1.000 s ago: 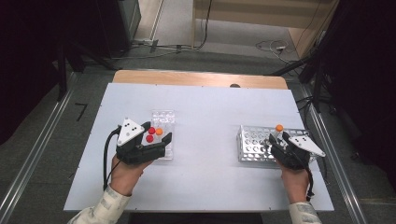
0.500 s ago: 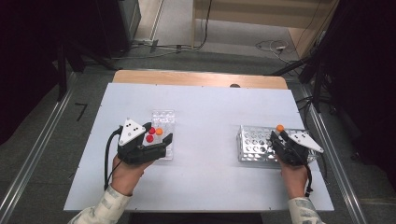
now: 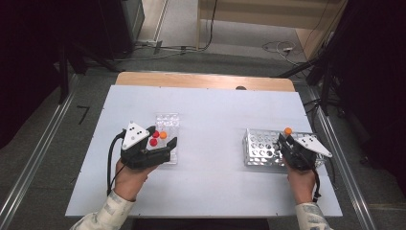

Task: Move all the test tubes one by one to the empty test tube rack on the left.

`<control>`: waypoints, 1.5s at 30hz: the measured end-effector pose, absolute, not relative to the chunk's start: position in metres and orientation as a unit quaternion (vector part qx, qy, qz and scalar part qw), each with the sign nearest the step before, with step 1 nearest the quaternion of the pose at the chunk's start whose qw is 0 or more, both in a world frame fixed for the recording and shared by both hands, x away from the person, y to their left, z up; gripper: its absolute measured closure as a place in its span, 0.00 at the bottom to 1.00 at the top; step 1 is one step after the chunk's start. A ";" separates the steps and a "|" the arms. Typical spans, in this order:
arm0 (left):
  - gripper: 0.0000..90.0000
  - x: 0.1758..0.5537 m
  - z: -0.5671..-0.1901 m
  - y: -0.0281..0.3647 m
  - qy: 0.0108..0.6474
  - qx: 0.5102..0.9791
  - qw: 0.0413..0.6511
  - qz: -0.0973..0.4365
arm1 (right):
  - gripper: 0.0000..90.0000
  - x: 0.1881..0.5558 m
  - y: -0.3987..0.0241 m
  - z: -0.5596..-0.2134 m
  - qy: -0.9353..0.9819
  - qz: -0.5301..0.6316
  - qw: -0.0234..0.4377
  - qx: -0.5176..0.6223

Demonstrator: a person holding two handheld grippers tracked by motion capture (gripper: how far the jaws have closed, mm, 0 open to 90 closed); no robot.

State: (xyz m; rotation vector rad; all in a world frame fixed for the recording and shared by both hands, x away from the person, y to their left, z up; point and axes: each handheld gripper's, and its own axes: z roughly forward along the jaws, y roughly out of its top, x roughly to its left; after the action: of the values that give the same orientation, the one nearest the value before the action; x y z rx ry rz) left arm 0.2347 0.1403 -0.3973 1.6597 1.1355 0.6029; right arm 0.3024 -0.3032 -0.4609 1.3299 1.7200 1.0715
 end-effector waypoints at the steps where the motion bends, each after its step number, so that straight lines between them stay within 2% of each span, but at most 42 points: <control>1: 0.23 0.235 -0.397 0.140 0.469 0.685 0.498 0.249 | 0.79 0.301 -0.303 -0.459 0.663 0.416 0.352 0.513; 21: 0.23 0.233 -0.397 0.140 0.467 0.685 0.501 0.249 | 0.79 0.277 -0.298 -0.413 0.645 0.455 0.379 0.483; 27: 0.23 0.232 -0.396 0.137 0.463 0.687 0.502 0.248 | 0.79 0.266 -0.280 -0.405 0.664 0.478 0.349 0.457; 33: 0.24 0.228 -0.394 0.131 0.451 0.693 0.508 0.242 | 0.79 0.254 -0.248 -0.404 0.696 0.504 0.297 0.417; 40: 0.26 0.217 -0.392 0.109 0.416 0.712 0.519 0.225 | 0.79 0.236 -0.195 -0.416 0.741 0.515 0.238 0.357; 45: 0.31 0.208 -0.393 0.090 0.383 0.732 0.524 0.208 | 0.79 0.225 -0.165 -0.427 0.768 0.512 0.207 0.326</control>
State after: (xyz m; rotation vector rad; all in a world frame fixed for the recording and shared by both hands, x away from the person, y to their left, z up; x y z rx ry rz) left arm 0.2078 0.0900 -0.3932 1.7510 0.9156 0.4970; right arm 0.2254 -0.1650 -0.4274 0.9070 2.1389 1.4248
